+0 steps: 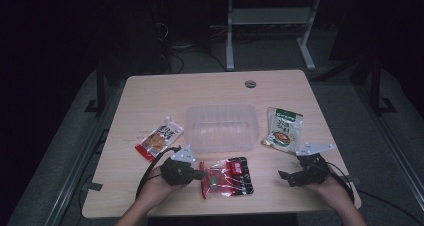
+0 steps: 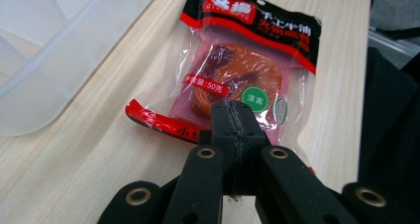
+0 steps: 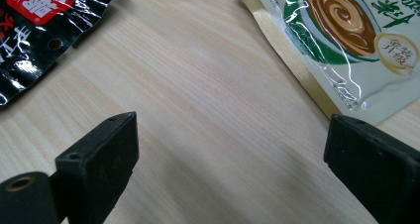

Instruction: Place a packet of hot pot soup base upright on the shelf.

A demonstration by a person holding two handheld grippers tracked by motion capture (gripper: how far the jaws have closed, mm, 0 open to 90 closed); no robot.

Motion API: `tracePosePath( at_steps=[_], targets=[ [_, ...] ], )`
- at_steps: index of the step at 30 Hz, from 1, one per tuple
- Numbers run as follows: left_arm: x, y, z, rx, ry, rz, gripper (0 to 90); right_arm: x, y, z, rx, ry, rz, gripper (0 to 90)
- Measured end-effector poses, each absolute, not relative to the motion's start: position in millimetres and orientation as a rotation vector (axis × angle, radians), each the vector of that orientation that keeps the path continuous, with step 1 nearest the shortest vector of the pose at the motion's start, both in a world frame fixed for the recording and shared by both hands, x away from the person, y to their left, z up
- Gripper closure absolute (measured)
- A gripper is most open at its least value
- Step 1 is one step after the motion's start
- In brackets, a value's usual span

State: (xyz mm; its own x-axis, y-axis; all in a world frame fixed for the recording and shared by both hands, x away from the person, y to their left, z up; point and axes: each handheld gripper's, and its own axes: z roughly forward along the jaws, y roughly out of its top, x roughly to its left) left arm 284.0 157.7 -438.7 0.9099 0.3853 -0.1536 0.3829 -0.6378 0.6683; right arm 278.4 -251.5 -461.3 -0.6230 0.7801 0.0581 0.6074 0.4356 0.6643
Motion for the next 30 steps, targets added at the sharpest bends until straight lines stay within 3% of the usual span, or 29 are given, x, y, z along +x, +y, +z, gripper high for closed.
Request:
tracePosePath(
  at_steps=[30],
  targets=[
    [289.7, 154.0, -453.7, 2.455, 0.587, 0.025, 89.9, 278.3, -251.7, -461.4, 1.214, 2.449, 0.965, 6.4]
  ],
)
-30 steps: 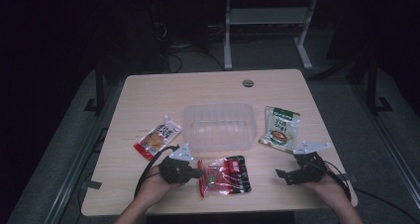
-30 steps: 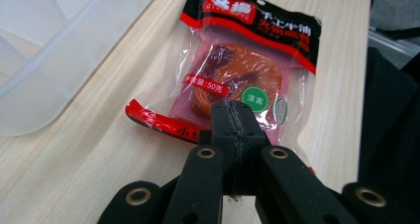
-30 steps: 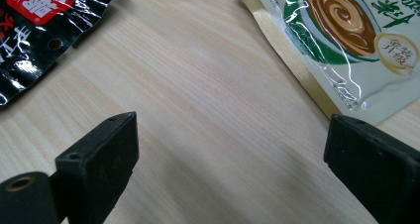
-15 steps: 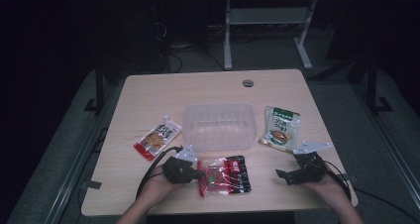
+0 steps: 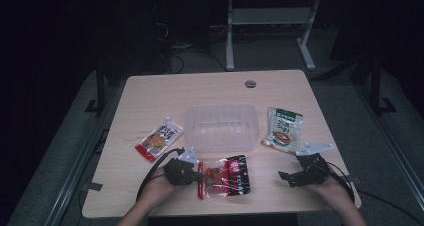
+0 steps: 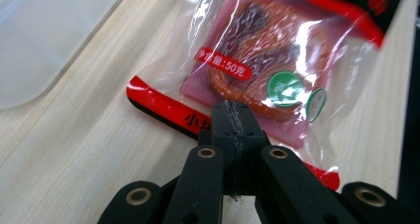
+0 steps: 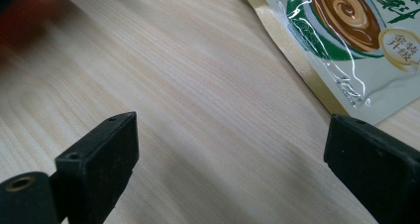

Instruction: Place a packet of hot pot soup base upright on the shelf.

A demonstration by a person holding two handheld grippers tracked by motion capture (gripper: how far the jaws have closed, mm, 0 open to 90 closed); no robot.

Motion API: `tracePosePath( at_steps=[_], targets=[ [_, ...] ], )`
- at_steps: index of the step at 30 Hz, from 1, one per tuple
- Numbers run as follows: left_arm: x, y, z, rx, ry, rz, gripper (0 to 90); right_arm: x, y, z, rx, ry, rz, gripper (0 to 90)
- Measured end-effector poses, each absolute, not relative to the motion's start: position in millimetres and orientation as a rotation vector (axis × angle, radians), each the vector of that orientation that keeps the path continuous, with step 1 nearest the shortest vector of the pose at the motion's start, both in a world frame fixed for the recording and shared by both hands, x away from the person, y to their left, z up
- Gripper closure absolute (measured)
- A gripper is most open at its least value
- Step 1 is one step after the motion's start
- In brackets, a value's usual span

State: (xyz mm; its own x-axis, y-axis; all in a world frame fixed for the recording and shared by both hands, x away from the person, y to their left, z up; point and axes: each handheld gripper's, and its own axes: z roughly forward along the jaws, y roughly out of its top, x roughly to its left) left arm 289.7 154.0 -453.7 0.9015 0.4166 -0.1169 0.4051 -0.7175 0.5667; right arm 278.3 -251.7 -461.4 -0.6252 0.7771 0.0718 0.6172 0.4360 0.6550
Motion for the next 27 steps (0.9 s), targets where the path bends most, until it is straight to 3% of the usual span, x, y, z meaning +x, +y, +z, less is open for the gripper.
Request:
tracePosePath(
  at_steps=[6, 15, 27],
  targets=[
    [288.9, 154.4, -453.9, 2.449, 0.599, 0.036, 89.9, 274.6, -246.2, -456.6, 1.217, 2.493, 0.989, 3.4],
    [288.8, 153.8, -454.5, 2.428, 0.630, 0.024, 89.9, 268.7, -230.7, -445.3, 1.211, 2.548, 1.127, 5.9],
    [289.6, 154.6, -454.7, 2.424, 0.640, 0.014, 89.9, 270.5, -196.8, -438.2, 1.124, 2.667, 1.301, 18.8]
  ],
)
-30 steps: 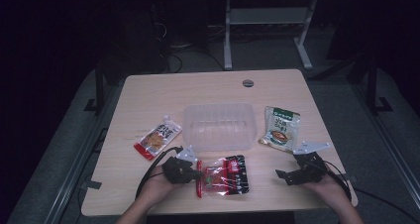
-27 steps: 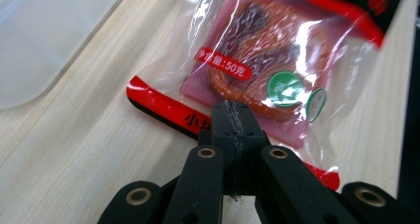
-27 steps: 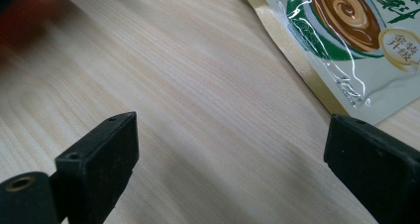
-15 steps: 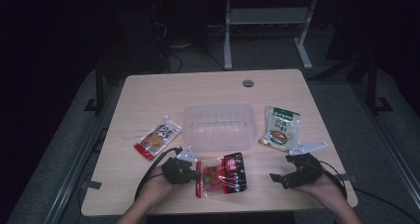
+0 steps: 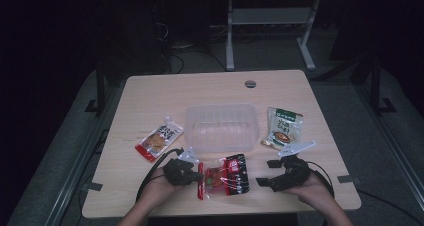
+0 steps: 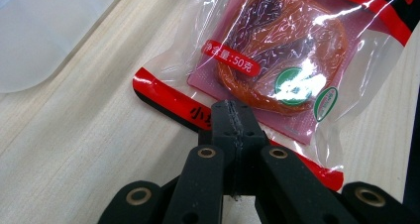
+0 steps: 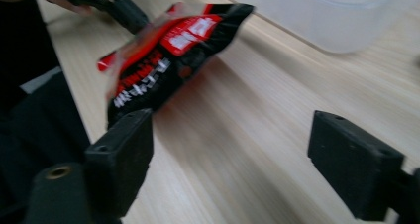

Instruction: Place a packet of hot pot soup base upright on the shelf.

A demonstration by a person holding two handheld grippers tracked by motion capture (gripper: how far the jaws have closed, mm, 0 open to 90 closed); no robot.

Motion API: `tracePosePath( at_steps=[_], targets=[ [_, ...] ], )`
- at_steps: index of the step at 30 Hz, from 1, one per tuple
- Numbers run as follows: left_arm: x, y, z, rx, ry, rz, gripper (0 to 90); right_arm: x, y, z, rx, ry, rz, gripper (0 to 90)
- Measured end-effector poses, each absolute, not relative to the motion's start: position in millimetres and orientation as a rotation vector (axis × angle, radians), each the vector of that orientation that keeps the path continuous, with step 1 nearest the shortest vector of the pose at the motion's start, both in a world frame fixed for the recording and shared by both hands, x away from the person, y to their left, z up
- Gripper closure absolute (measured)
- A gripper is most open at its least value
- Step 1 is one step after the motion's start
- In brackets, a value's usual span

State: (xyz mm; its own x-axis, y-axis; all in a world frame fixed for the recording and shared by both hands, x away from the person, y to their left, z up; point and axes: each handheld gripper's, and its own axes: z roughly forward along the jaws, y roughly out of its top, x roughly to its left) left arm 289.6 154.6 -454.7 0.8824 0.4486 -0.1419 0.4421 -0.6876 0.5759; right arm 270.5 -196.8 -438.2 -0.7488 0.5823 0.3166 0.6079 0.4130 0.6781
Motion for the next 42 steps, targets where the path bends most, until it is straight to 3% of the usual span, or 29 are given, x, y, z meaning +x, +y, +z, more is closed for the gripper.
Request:
tracePosePath(
  at_steps=[8, 21, 31, 38, 39, 42],
  targets=[
    [290.0, 154.6, -455.0, 2.413, 0.653, 0.005, 89.9, 278.2, -180.3, -438.7, -1.038, -2.546, -1.312, 31.8],
    [290.1, 154.8, -455.2, 2.409, 0.654, 0.004, 89.9, 296.2, -153.6, -449.9, -0.972, -2.493, -1.237, 40.1],
    [290.3, 155.1, -455.3, 2.406, 0.661, -0.005, 89.9, 298.2, -154.6, -452.3, -0.966, -2.394, -1.262, 62.2],
    [290.8, 155.6, -455.1, 2.413, 0.654, -0.006, 89.9, 301.6, -154.8, -449.1, -0.974, -2.365, -1.303, 72.0],
    [290.8, 155.6, -455.1, 2.414, 0.654, -0.006, 89.9, 304.4, -151.6, -446.7, -0.967, -2.361, -1.327, 77.1],
    [290.1, 155.2, -455.4, 2.405, 0.660, -0.003, 89.9, 305.9, -148.0, -444.4, -0.965, -2.367, -1.328, 78.8]
  ],
)
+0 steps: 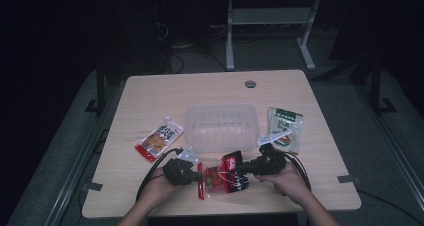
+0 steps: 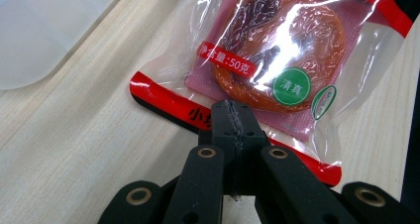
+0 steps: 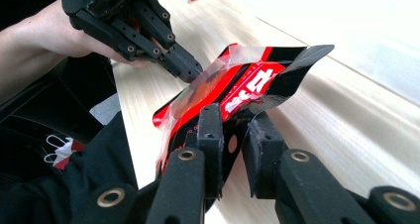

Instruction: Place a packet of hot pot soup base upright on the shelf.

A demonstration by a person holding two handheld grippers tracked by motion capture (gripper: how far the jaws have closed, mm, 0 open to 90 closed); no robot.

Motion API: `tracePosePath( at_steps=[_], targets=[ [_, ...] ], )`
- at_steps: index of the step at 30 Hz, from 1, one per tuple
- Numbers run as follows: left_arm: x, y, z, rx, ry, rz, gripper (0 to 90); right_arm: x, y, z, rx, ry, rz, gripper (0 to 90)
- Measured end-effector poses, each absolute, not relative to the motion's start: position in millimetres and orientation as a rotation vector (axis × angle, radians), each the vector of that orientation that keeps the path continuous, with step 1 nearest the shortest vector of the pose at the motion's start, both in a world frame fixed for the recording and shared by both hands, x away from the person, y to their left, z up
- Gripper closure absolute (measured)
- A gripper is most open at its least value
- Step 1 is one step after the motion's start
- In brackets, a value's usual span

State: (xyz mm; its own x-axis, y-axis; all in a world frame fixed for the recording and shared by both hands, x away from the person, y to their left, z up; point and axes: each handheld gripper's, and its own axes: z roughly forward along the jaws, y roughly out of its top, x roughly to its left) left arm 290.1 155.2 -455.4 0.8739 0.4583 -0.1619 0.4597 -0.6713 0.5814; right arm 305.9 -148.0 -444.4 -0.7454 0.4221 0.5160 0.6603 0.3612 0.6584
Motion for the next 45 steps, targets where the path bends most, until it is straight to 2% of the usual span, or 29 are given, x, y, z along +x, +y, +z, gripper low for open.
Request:
tracePosePath(
  at_steps=[3, 5, 9, 18, 19, 23, 25, 26, 30, 45],
  targets=[
    [290.2, 155.4, -455.8, 2.398, 0.664, -0.006, 89.9, 305.1, -145.4, -444.3, -0.950, -2.388, -1.324, 79.3],
    [290.3, 155.5, -455.8, 2.399, 0.664, -0.008, 90.0, 303.7, -144.6, -443.8, -0.946, -2.398, -1.321, 84.2],
    [290.7, 156.0, -455.4, 2.411, 0.654, -0.007, 90.0, 301.9, -143.7, -441.5, -0.919, -2.408, -1.346, 88.1],
    [289.1, 154.0, -455.7, 2.398, 0.659, -0.031, 89.8, 300.3, -144.1, -437.9, -0.852, -2.387, -1.384, 90.0],
    [289.6, 154.8, -455.5, 2.389, 0.664, -0.043, 86.1, 300.2, -145.7, -436.1, -0.848, -2.363, -1.406, 90.0],
    [289.0, 157.6, -451.0, 2.368, 0.653, -0.053, 82.2, 300.2, -149.1, -432.6, -0.848, -2.331, -1.446, 90.0],
    [288.2, 158.9, -447.9, 2.345, 0.651, -0.048, 78.8, 300.0, -151.6, -429.8, -0.848, -2.312, -1.476, 90.0],
    [287.9, 161.6, -444.5, 2.324, 0.647, -0.048, 74.1, 299.7, -153.5, -427.1, -0.840, -2.299, -1.504, 90.0],
    [285.9, 166.8, -438.6, 2.313, 0.637, -0.035, 68.0, 297.5, -155.2, -421.1, -0.822, -2.259, -1.554, 90.0],
    [276.6, 188.1, -424.2, 2.329, 0.573, -0.003, 53.0, 290.4, -156.7, -403.0, -0.772, -2.180, -1.664, 90.0]
  ],
)
